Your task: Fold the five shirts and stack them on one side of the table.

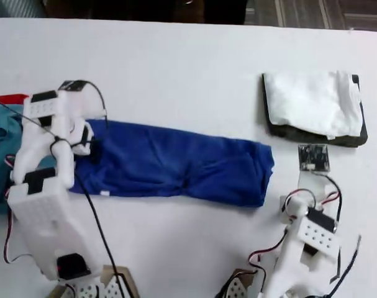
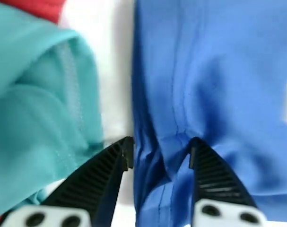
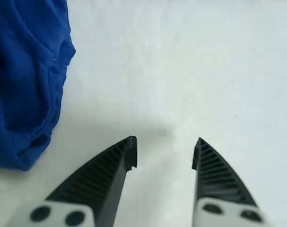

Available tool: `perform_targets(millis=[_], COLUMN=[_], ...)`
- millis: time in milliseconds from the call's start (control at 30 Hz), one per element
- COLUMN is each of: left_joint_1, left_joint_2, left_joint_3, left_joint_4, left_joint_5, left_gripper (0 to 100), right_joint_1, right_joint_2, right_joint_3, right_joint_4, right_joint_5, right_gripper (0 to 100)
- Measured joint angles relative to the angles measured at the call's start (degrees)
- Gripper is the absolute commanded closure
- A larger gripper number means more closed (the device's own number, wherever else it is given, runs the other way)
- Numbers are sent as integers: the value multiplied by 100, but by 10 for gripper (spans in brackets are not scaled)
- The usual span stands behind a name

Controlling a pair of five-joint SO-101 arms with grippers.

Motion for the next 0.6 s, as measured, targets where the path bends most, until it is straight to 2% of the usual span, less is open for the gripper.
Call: perform_targets(millis=[133, 367, 433, 500, 600], left_joint_1=[132, 149, 149, 158, 290], left_joint_2=[97, 105, 105, 105, 105], left_joint_3=[-62, -70, -70, -62, -53], left_joint_4=[62, 97, 97, 105, 158], left_joint_5=[0, 18, 18, 18, 18], left_gripper=[783, 789, 850, 974, 972], right_joint_1=[9, 9, 9, 9, 9], right_joint_2=[-70, -211, -211, -211, -211], right_joint_3=[343, 413, 413, 413, 413], right_joint_4=[-369, -422, -422, -422, -422], right_joint_5=[0, 0, 0, 0, 0], right_gripper=[804, 804, 804, 804, 804])
